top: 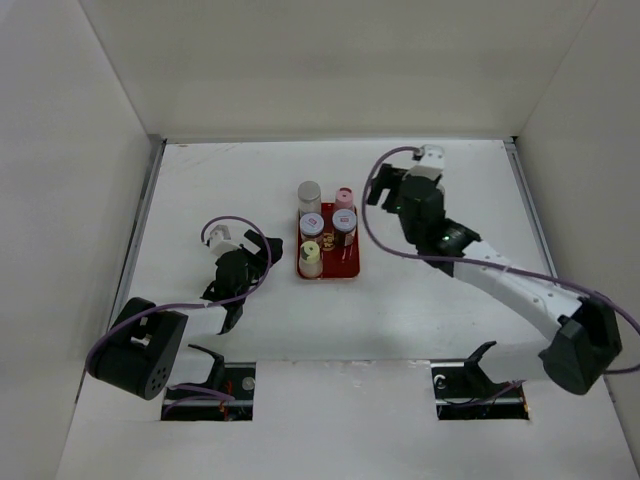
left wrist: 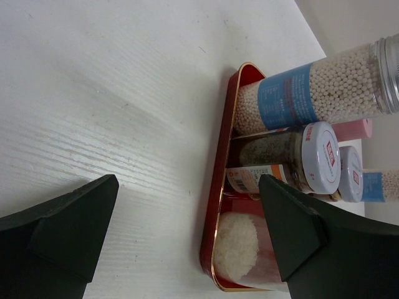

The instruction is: Organize the condiment bottles

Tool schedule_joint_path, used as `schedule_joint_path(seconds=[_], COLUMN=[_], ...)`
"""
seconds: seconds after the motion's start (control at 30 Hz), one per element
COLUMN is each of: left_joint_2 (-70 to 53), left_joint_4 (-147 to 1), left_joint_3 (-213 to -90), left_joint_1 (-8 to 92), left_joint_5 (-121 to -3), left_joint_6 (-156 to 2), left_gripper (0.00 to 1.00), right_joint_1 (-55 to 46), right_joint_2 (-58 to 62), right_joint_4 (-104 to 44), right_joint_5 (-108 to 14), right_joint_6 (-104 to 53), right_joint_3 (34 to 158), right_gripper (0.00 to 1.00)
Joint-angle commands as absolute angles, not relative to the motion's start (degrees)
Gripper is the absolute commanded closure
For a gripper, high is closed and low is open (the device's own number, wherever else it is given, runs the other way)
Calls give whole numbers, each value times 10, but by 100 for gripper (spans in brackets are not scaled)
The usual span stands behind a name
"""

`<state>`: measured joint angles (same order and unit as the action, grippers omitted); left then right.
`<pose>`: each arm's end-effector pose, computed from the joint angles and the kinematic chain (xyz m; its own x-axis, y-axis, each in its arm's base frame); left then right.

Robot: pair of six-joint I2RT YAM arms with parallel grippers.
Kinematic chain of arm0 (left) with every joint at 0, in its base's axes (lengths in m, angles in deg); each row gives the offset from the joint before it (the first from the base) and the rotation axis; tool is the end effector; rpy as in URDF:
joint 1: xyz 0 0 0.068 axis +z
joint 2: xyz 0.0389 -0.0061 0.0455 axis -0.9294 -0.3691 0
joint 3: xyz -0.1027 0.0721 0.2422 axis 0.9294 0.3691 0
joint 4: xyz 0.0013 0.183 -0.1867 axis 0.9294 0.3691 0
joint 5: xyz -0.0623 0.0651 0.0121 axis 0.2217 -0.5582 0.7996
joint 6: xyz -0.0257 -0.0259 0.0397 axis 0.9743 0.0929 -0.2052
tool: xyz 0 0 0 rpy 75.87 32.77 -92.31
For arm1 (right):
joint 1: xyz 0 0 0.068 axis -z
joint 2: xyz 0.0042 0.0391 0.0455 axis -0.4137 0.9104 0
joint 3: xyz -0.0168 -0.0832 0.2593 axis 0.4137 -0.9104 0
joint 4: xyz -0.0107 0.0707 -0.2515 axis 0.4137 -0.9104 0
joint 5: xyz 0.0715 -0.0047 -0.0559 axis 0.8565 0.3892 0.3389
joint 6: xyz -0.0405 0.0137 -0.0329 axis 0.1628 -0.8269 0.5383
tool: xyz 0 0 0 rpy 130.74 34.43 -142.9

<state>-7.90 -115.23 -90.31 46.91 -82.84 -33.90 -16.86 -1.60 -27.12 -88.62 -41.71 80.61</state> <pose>0.2027 -0.0711 0.1391 -0.3098 -0.7307 -0.6084 -0.1563 0.6703 -0.7255 0.2496 0.1931 0.3295 -0.2389 0.2288 -0.9437 -0.0600 0.9665 0.2495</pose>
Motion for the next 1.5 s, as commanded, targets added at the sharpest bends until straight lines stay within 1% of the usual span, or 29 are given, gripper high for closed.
schedule_joint_path(seconds=[0.0, 0.07, 0.17, 0.33, 0.5, 0.6, 0.67, 0.7, 0.73, 0.83, 0.97, 1.07, 1.13, 1.3, 1.47], left_joint_2=[-74, -71, -79, -78, -79, -87, -85, -82, -80, -85, -73, -83, -80, -70, -65], left_joint_4=[-1174, -1172, -1175, -1173, -1173, -1177, -1177, -1177, -1174, -1176, -1172, -1174, -1175, -1171, -1171], left_joint_3=[-910, -910, -910, -910, -911, -913, -912, -912, -912, -912, -910, -912, -912, -908, -905], left_joint_1=[467, 466, 469, 469, 468, 470, 471, 469, 469, 473, 471, 469, 469, 476, 477], left_joint_5=[-825, -830, -825, -831, -828, -823, -821, -825, -827, -823, -828, -824, -820, -828, -830], left_joint_6=[-336, -337, -336, -337, -337, -336, -336, -336, -337, -337, -337, -336, -335, -336, -337], left_gripper=[0, 0, 0, 0, 0, 0, 0, 0, 0, 0, 0, 0, 0, 0, 0], right_joint_1=[-76, -30, 18, 56, 89, 92, 89, 88, 85, 63, 2, -71, -130, -237, -278], right_joint_2=[-57, -53, -11, 60, 117, 132, 128, 120, 110, 65, -40, -102, -121, -87, -18], right_joint_4=[-292, -316, -341, -310, -310, -303, -283, -264, -249, -243, -271, -299, -296, -286, -257], right_joint_5=[-903, -908, -903, -854, -816, -810, -814, -817, -819, -830, -852, -862, -872, -894, -894], right_joint_6=[-404, -391, -364, -346, -352, -353, -352, -347, -344, -340, -348, -378, -401, -434, -423], right_joint_3=[774, 773, 790, 817, 850, 849, 838, 829, 820, 799, 750, 720, 702, 719, 758], right_gripper=[13, 7, 0, 0, 1, 15, 30, 36, 39, 45, 45, 45, 45, 44, 44])
